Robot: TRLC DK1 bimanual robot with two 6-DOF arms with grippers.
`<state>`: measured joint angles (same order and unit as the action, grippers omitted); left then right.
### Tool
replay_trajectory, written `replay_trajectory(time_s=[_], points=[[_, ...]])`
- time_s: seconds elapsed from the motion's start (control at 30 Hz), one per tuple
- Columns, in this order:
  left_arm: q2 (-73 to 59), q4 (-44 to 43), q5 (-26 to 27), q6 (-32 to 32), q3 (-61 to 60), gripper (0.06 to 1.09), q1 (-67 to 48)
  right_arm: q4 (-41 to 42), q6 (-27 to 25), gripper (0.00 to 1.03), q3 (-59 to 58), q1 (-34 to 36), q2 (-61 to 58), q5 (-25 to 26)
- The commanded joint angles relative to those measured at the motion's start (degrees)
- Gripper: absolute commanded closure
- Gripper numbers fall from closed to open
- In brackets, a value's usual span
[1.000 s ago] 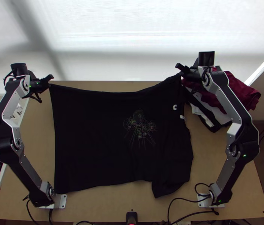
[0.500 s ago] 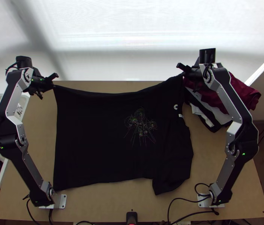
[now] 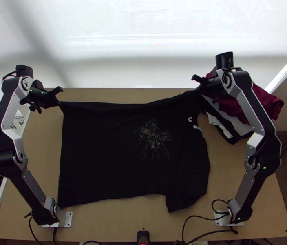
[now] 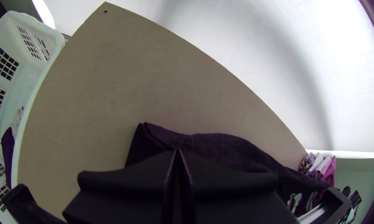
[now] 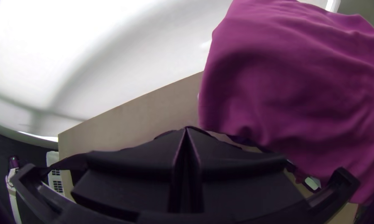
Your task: Fold the t-shirt
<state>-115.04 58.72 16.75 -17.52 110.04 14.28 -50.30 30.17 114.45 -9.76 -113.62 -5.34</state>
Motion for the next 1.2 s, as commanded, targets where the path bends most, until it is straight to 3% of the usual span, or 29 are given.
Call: replay_trajectory(time_s=[0.0,0.67,1.17], points=[[3.77,-0.18,0.91,1.52,-4.13,1.05,0.92,-0.58,-1.43,1.00,-2.57,-0.79,3.85,0.42],[13.27,-10.73,1.97,3.90,-26.63,1.05,3.47,-2.08,-5.21,1.00,-15.84,-1.49,10.97,2.97],[17.92,-12.05,5.13,4.86,-32.96,1.05,7.34,-1.46,-6.44,1.00,-27.53,-3.60,16.33,6.93]])
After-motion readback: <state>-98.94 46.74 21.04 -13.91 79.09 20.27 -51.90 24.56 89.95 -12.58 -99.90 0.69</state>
